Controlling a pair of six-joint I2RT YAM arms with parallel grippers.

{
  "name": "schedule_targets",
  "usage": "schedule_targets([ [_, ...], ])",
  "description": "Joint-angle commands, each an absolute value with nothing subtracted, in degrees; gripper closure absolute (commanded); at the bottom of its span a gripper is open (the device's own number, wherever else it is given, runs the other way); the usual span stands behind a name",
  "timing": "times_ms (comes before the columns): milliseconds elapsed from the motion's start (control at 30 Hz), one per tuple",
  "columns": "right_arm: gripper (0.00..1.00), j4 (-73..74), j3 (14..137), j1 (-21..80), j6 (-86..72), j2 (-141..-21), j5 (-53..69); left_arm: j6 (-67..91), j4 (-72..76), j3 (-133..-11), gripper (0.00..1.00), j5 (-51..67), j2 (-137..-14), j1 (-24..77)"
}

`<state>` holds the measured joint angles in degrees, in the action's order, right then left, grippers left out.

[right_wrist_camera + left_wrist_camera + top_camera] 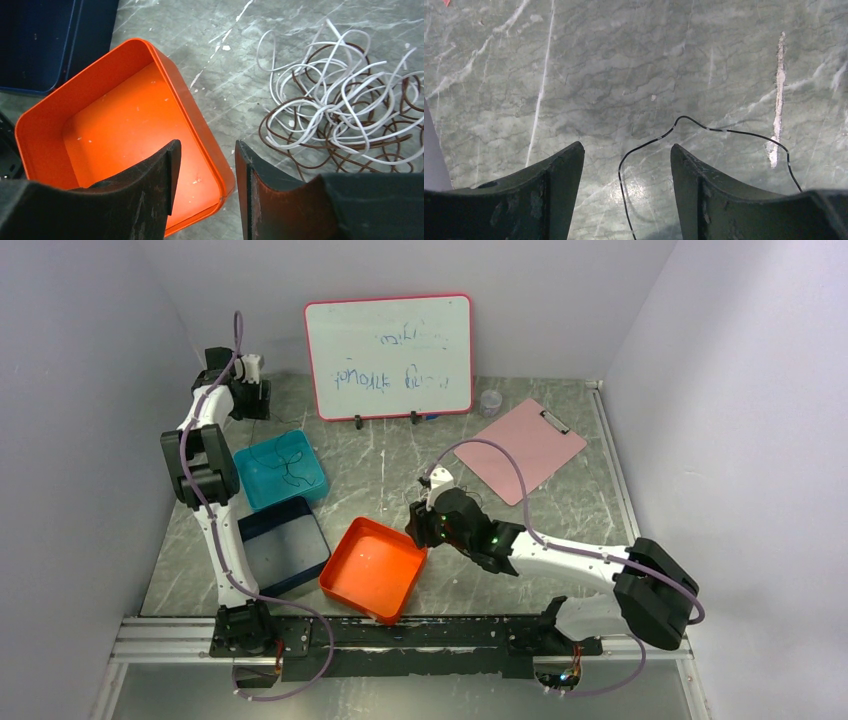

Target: Untangle the cables

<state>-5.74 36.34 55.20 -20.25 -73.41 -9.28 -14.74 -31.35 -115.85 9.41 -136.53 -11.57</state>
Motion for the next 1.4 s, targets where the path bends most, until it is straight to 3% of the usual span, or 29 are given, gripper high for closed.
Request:
schedule_targets([
  [0,0.52,-8.32,37.16,55.06,-21.90,-73.89,-7.18,-17.40,-29.07,-118.34,0.32,10.96,-138.92,-11.55],
  [667,0.52,-8.54,38.73,55.06,-20.97,-76.85,-5.76,-17.03,-26.60,-121.28,0.40,10.98,-145.20,-10.95],
  [800,0.52,-8.39,39.08,55.05,-20.64,-77.17,-5.56,-16.70,-25.55,-120.95,0.52,12.10,-145.50,-10.90],
  [933,0.52,-8.48,39.06,55.02,-20.69,-77.17,-5.66,-16.10,-23.79,-118.82,0.79,12.48,-143.44,-10.94],
  [1033,0.52,-8.74,38.89,55.02,-20.87,-76.93,-5.30,-15.68,-21.72,-116.39,0.92,11.36,-140.36,-10.78],
  [1367,0.53,-9.51,37.29,55.03,-21.34,-73.94,-4.54,-12.85,-20.30,-108.31,0.93,7.63,-123.22,-9.56],
])
